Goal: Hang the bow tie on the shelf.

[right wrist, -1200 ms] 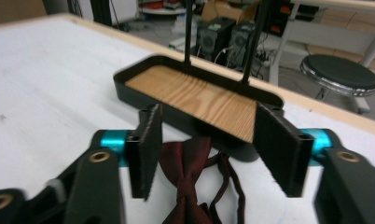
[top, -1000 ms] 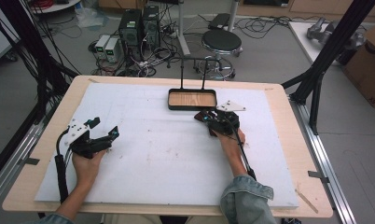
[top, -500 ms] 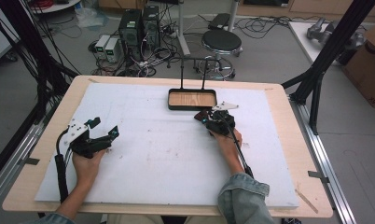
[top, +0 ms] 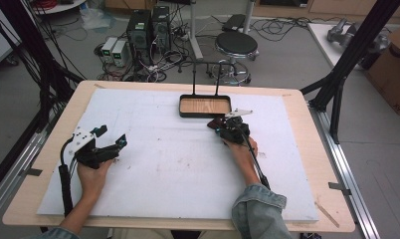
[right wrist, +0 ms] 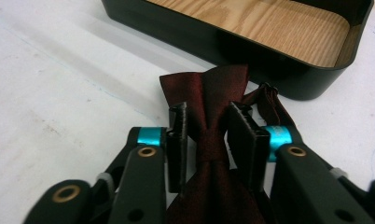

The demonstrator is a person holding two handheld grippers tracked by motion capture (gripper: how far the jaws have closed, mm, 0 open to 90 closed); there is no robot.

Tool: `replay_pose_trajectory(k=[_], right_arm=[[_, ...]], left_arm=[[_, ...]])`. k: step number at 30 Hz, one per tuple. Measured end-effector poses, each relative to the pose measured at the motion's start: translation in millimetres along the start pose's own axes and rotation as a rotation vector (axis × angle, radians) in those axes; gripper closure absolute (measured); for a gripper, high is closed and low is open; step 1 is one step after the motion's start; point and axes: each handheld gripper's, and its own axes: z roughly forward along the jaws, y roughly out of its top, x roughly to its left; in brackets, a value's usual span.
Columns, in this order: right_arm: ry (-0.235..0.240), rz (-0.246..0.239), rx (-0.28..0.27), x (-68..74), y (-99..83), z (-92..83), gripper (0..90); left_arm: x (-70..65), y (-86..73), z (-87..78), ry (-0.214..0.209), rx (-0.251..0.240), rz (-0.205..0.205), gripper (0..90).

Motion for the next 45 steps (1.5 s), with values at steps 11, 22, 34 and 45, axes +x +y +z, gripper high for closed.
replay_pose_trajectory(k=[11, 22, 34, 45], right_arm=[[-0.004, 0.014, 0.006, 0.0, -0.1, -1.7, 77.1], [0.015, 0.0, -0.121, 4.9, 20.4, -34.2, 77.5], [-0.02, -0.047, -0.195, 0.1, 63.7, -62.8, 77.5], [-0.05, -0.048, -0.257, -11.8, 89.0, -78.8, 77.5]], left_arm=[[0.8, -0.2, 0.1, 0.001, 0.002, -0.003, 17.1], [1.1, 0.1, -0.2, 0.012, 0.001, 0.0, 17.1], [0.4, 0.1, -0.2, 0.008, 0.001, 0.0, 17.2], [0.4, 0.1, -0.3, 0.002, -0.001, 0.003, 17.4]])
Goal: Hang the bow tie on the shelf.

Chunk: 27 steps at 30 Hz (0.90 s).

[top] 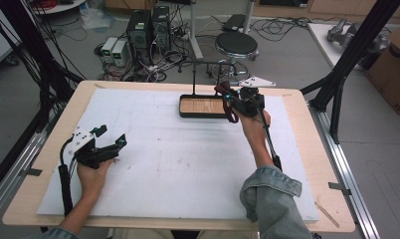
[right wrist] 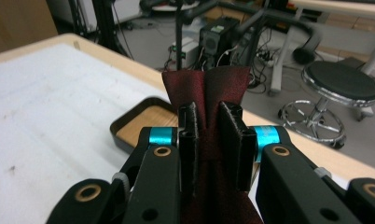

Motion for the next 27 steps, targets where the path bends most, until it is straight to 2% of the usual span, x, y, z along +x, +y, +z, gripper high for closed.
replay_pose_trajectory(k=[6, 11, 22, 23, 24, 27], right_arm=[[-0.016, -0.007, -0.037, -9.4, 12.3, -2.4, 77.5], [-0.027, 0.013, -0.076, -18.4, 24.5, -3.5, 77.5], [-0.027, 0.021, -0.102, -24.6, 33.5, 5.9, 77.5], [-0.029, 0.022, -0.129, -25.1, 36.3, 6.8, 77.5], [-0.027, 0.03, -0.132, -25.9, 37.7, 7.1, 77.5], [-0.057, 0.021, -0.13, -28.7, 39.2, 8.5, 77.5]], left_arm=[[0.4, -0.3, 0.4, -0.002, 0.001, -0.005, 17.5], [-0.6, -0.2, 0.1, -0.006, 0.006, 0.003, 17.7], [-0.2, -0.5, 0.4, -0.014, 0.007, -0.003, 18.6], [-0.2, -0.6, 0.4, -0.015, 0.008, -0.004, 18.7], [-0.2, -0.6, 0.4, -0.015, 0.008, -0.004, 18.7], [0.0, -0.5, 0.3, -0.014, 0.008, -0.003, 18.7]])
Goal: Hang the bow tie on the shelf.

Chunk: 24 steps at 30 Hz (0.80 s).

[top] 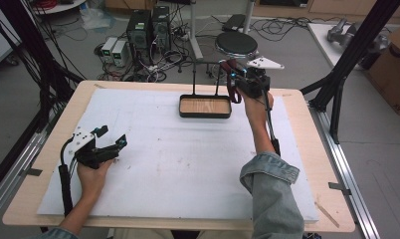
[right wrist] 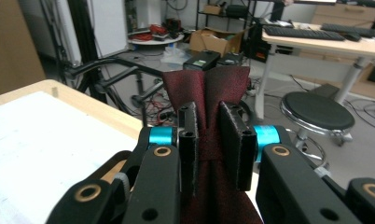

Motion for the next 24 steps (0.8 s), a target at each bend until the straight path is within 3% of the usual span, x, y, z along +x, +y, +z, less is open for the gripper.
replay_pose_trajectory(k=[4, 7, 10, 17, 19, 24], right_arm=[[-0.03, 0.042, 0.001, -9.9, -1.7, -1.8, 77.5], [-0.045, 0.043, 0.011, -14.9, -3.4, -2.3, 77.5], [-0.068, 0.076, 0.043, -23.4, -7.8, -3.5, 77.4], [-0.084, 0.074, 0.073, -30.7, -16.2, -4.9, 77.4], [-0.075, 0.108, 0.097, -33.5, -21.7, -3.3, 77.4], [-0.081, 0.107, 0.096, -33.5, -22.6, -0.7, 77.1]], left_arm=[[-0.2, 0.0, 0.3, -0.003, -0.002, 0.002, 18.7], [-0.2, 0.0, 0.4, -0.003, -0.001, 0.001, 18.7], [-0.3, 0.0, 0.1, -0.004, 0.0, 0.004, 18.7], [-0.5, 0.0, 0.0, -0.005, 0.002, 0.004, 18.7], [-0.9, 0.1, -0.3, -0.004, 0.005, 0.006, 18.7], [-0.7, 0.0, -0.1, -0.004, 0.002, 0.004, 18.7]])
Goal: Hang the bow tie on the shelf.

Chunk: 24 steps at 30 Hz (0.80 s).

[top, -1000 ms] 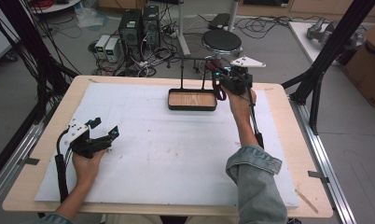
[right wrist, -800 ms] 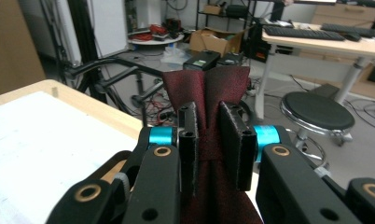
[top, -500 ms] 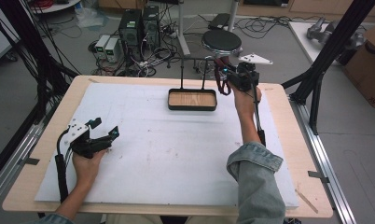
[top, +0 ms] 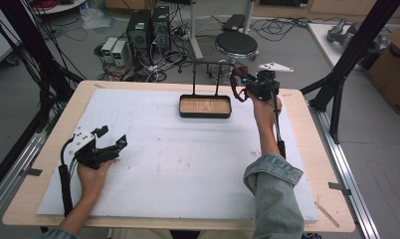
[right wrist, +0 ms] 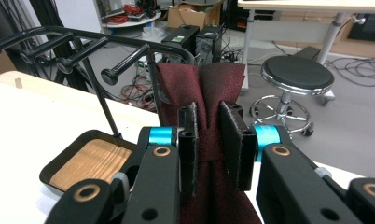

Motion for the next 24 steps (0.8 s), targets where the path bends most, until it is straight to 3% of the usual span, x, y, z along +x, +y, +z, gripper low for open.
replay_pose_trajectory(k=[7, 24], right_arm=[[0.021, 0.062, 0.004, -6.4, -3.8, 3.4, 75.9], [0.002, 0.048, 0.038, -4.7, -7.3, 9.1, 73.8]], left_arm=[[-0.3, -0.1, 0.0, -0.001, 0.001, 0.0, 18.7], [-0.1, -0.3, 0.2, -0.002, 0.001, -0.002, 18.7]])
